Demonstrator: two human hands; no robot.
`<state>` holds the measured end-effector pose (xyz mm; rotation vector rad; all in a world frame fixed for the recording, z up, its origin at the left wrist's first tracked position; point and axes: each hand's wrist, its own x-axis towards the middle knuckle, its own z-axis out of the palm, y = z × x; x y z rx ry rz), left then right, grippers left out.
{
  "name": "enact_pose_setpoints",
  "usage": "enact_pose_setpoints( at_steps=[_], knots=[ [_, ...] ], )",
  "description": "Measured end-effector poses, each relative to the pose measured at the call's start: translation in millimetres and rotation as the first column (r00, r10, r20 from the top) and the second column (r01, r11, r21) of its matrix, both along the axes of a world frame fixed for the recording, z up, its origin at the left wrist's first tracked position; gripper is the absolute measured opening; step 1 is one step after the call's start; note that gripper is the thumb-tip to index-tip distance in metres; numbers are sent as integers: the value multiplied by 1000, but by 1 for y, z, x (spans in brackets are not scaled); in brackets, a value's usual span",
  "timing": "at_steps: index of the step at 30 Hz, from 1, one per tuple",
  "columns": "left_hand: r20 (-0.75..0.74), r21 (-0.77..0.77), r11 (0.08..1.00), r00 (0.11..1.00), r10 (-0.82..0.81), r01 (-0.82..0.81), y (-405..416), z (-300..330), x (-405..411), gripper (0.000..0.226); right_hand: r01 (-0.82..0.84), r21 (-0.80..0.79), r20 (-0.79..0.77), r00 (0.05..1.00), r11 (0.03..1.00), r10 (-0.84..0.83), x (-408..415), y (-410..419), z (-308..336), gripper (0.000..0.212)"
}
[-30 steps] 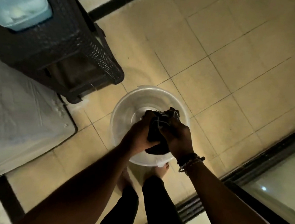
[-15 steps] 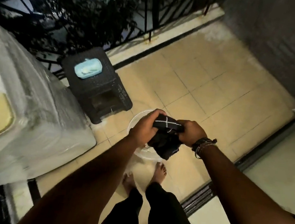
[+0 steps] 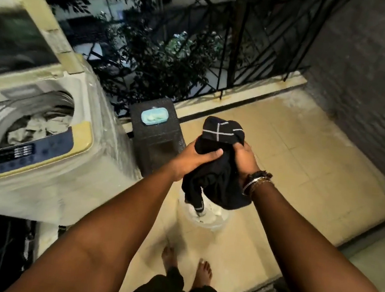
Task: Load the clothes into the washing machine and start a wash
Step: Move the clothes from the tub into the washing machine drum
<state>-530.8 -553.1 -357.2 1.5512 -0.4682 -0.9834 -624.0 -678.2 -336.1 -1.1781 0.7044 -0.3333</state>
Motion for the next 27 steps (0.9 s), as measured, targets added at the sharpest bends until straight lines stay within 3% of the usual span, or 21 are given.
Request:
enact_pose_setpoints(
  at_steps=[3, 6, 8, 11, 14, 16, 19, 23, 25, 27],
  knots=[
    [-158, -26, 982, 971, 180, -186, 10, 25, 3, 25, -166, 71, 75, 984, 984, 161, 21, 18, 24, 24],
    [-167, -77, 871, 867, 469, -486, 28, 49, 15, 31, -256, -82, 160, 951, 963, 266, 44, 35, 37, 34],
    [-247, -115, 792, 789, 562, -600, 47, 67, 31, 31, -329, -204, 153, 919, 922, 362, 50, 48, 38, 46],
    [-326, -120, 672, 669, 668, -731, 81, 93, 69, 49, -547, -226, 126, 804, 806, 581, 63, 79, 24, 67],
    [-332, -251, 523, 580, 744, -814, 117, 126, 98, 56, -696, -269, -36, 698, 666, 715, 88, 122, 12, 71],
    [-397, -262, 492, 557, 729, -830, 146, 136, 114, 77, -692, -300, -62, 701, 656, 711, 112, 158, 8, 53],
    [-476, -305, 492, 578, 663, -815, 201, 133, 147, 97, -584, -116, 25, 807, 803, 590, 151, 212, 16, 29],
    [-483, -379, 441, 581, 655, -813, 283, 139, 184, 62, -346, 170, 108, 937, 923, 331, 223, 269, 23, 34],
    [-458, -340, 400, 521, 721, -851, 331, 125, 208, 47, -268, 290, 133, 962, 919, 239, 267, 295, 24, 34],
    [-412, -298, 311, 415, 811, -903, 381, 99, 225, 41, -269, 269, 116, 962, 925, 246, 302, 324, 24, 31]
  ],
)
